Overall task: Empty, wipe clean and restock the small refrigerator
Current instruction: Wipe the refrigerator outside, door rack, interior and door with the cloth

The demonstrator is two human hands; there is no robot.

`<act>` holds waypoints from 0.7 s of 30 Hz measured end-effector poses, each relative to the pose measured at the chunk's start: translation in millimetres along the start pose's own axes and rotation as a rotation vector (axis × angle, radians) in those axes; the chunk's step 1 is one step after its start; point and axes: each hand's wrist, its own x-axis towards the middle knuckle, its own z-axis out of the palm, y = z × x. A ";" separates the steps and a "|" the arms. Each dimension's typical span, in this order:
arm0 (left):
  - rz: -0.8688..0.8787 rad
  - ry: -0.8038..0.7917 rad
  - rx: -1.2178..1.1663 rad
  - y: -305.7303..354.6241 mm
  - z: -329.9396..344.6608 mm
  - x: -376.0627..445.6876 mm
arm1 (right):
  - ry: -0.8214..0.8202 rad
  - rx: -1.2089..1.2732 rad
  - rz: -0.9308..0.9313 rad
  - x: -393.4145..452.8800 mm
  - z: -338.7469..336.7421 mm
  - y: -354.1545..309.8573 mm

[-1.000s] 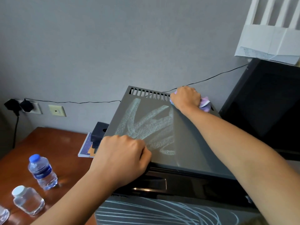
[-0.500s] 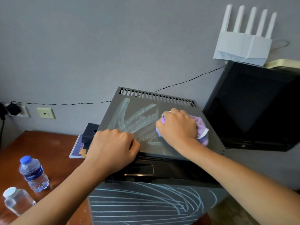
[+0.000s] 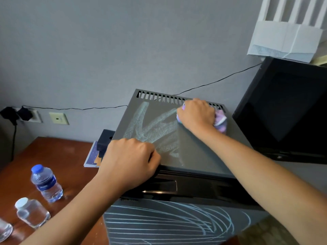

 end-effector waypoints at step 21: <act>0.000 0.047 0.007 1.2 -0.2 -2.6 | 0.070 0.010 -0.118 -126.5 -41.5 -0.8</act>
